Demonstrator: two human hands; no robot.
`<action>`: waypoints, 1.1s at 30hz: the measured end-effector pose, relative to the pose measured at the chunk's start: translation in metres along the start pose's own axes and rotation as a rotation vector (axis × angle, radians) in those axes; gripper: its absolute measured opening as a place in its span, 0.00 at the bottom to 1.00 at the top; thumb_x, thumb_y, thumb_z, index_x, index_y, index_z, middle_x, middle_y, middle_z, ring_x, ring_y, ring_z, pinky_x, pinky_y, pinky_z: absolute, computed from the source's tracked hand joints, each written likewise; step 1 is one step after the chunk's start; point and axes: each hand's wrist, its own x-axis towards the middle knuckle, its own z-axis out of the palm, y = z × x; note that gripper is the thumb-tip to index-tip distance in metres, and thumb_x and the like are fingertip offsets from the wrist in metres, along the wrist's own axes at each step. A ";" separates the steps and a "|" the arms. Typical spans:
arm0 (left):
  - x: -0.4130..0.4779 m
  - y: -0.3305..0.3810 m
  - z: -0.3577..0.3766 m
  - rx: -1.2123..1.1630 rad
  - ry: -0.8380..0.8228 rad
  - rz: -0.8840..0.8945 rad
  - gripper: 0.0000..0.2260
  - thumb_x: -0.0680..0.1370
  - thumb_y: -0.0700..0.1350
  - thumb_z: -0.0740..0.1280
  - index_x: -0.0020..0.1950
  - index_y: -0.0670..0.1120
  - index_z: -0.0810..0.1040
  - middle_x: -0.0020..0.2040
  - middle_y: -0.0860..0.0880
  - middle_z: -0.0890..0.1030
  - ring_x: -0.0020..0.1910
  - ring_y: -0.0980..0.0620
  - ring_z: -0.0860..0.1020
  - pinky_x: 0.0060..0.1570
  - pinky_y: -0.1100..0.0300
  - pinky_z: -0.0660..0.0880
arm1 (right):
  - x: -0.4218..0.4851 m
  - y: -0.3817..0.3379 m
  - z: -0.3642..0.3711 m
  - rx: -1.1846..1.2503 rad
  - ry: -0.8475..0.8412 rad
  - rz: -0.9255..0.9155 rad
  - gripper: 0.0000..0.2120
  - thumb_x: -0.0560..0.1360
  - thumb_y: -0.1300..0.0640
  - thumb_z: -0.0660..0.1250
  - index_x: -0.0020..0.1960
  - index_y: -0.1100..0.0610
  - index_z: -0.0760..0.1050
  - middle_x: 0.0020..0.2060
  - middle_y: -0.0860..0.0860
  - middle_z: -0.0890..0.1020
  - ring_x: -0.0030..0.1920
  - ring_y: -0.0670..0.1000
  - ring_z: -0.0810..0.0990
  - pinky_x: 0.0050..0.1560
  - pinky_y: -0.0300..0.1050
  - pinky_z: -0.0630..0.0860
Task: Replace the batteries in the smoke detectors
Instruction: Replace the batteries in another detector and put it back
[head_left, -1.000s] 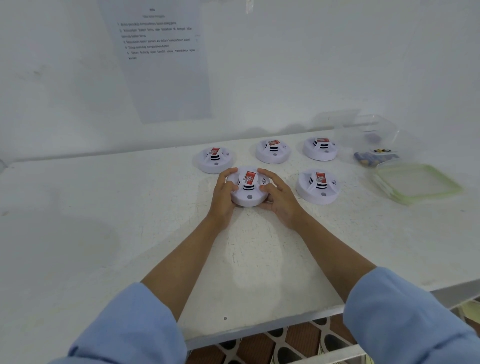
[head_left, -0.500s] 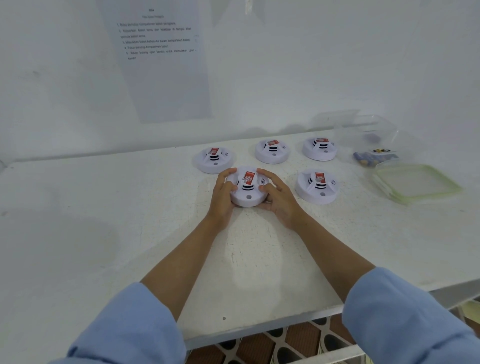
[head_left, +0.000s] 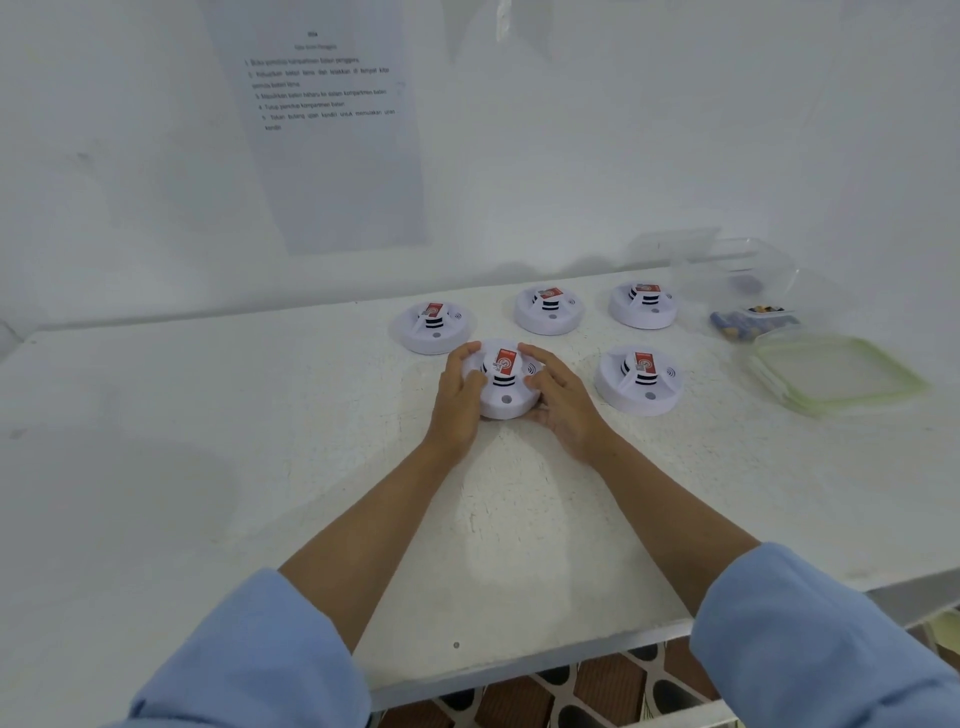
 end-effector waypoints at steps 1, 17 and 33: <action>0.000 -0.001 -0.002 0.058 -0.006 0.021 0.15 0.80 0.39 0.55 0.67 0.48 0.65 0.64 0.46 0.71 0.61 0.48 0.72 0.55 0.60 0.74 | 0.000 -0.001 0.000 -0.004 0.005 0.004 0.19 0.77 0.66 0.55 0.63 0.50 0.69 0.61 0.52 0.75 0.57 0.53 0.77 0.49 0.44 0.80; -0.004 -0.009 -0.022 0.622 -0.049 0.071 0.17 0.82 0.44 0.52 0.71 0.50 0.61 0.67 0.47 0.72 0.64 0.46 0.70 0.69 0.45 0.60 | 0.010 0.015 -0.011 -0.698 -0.028 -0.071 0.21 0.78 0.56 0.58 0.71 0.51 0.65 0.68 0.52 0.70 0.68 0.55 0.66 0.72 0.56 0.59; 0.030 0.005 -0.054 0.349 0.084 0.027 0.15 0.79 0.43 0.61 0.66 0.47 0.69 0.66 0.45 0.71 0.66 0.49 0.68 0.61 0.59 0.63 | 0.028 -0.023 -0.005 -0.568 -0.075 -0.045 0.17 0.78 0.56 0.61 0.65 0.44 0.68 0.68 0.47 0.68 0.65 0.47 0.68 0.68 0.46 0.63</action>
